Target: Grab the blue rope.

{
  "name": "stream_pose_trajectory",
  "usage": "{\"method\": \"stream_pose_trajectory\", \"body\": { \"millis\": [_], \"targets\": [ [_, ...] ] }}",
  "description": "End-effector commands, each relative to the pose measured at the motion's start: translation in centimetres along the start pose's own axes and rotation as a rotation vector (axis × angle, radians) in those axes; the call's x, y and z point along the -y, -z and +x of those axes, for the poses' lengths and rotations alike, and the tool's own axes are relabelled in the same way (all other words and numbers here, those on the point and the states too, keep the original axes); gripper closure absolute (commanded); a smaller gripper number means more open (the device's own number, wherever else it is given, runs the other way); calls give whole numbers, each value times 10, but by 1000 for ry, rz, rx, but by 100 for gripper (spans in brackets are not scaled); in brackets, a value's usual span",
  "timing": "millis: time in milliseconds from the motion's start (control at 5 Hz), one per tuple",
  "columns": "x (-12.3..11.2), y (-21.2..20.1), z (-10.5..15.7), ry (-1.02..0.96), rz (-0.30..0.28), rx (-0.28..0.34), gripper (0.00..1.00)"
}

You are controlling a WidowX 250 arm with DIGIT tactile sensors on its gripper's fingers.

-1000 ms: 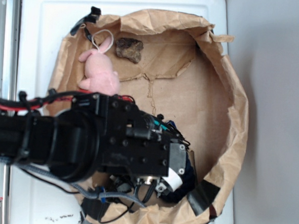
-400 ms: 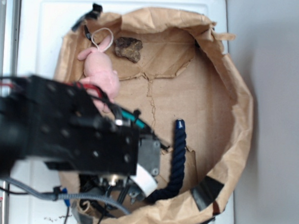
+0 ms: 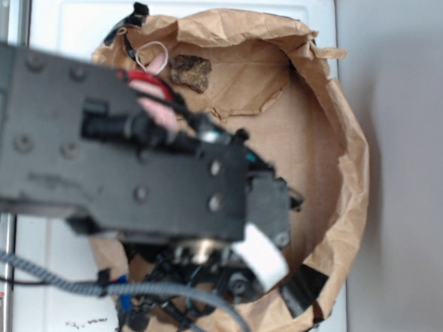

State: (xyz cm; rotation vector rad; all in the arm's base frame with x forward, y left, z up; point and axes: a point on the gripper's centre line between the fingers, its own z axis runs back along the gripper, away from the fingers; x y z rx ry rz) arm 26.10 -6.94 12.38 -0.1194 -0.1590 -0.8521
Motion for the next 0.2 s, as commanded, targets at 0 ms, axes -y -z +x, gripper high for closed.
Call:
{"method": "stream_pose_trajectory", "body": {
  "millis": [0],
  "targets": [
    [-3,-23,2,-16,63,62,100]
  ]
}}
